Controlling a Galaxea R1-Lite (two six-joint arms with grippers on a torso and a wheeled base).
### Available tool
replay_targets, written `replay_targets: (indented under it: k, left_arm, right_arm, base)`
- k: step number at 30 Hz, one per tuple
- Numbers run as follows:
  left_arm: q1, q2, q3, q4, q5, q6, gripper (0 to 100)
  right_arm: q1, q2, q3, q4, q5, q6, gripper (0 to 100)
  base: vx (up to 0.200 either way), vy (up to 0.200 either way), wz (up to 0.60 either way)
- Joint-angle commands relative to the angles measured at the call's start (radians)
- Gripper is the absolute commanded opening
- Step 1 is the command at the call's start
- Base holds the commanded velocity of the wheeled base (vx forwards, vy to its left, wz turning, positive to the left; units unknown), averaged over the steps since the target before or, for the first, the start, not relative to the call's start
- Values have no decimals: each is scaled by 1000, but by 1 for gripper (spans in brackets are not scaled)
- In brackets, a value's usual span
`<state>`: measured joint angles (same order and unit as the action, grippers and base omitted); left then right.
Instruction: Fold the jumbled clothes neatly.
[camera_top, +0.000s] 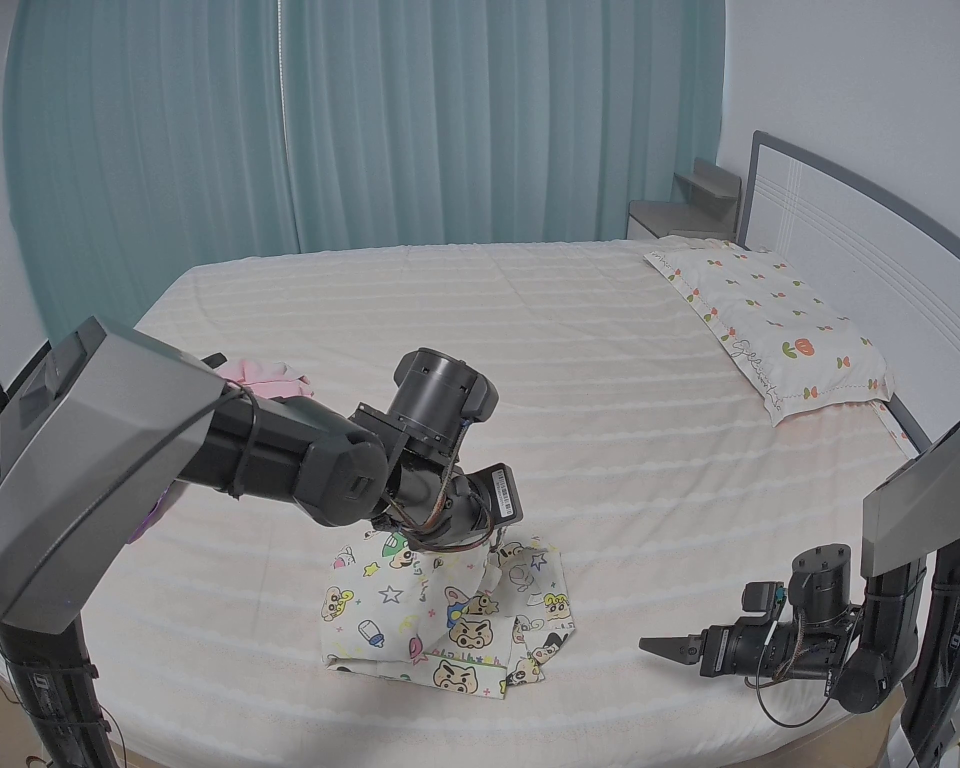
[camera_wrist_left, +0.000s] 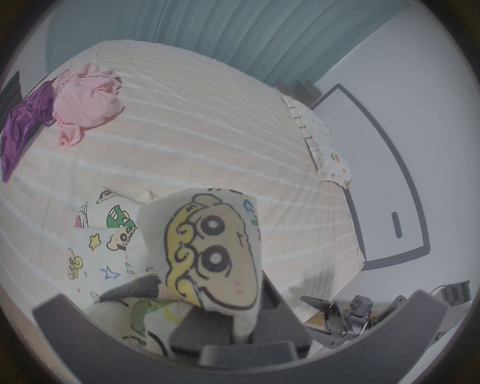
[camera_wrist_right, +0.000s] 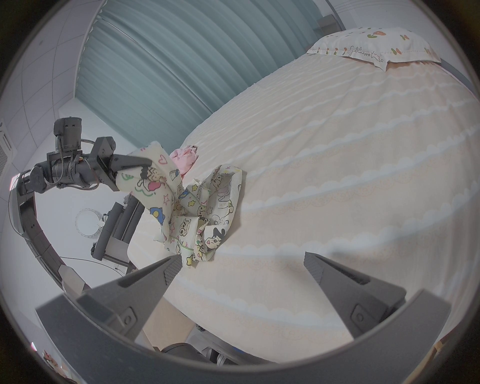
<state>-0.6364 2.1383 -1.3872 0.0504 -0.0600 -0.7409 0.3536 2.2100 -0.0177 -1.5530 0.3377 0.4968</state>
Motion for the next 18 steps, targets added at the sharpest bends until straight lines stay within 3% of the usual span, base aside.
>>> replay_targets:
  k: [1, 2, 3, 11, 14, 18]
  left_arm:
    - [0, 14, 8, -29, -3, -2, 0]
    - [0, 15, 10, -35, -4, 0, 0]
    - [0, 15, 10, -35, -4, 0, 100]
    - [1, 18, 8, -37, -7, -22, 100]
    - [1, 15, 11, -34, -6, -69, 100]
    - [12, -3, 85, -40, -6, -97, 100]
  right_arm:
    - [4, 2, 18, -18, 0, 0, 100]
    - [4, 4, 18, -18, 0, 0, 100]
    - [4, 4, 18, -18, 0, 0, 100]
    - [4, 10, 18, -18, 0, 0, 100]
    - [4, 10, 18, -18, 0, 0, 100]
    - [4, 8, 18, -18, 0, 0, 100]
  base:
    - [0, 0, 0]
    - [0, 0, 0]
    - [0, 0, 0]
    - [0, 0, 0]
    - [0, 0, 0]
    - [0, 0, 0]
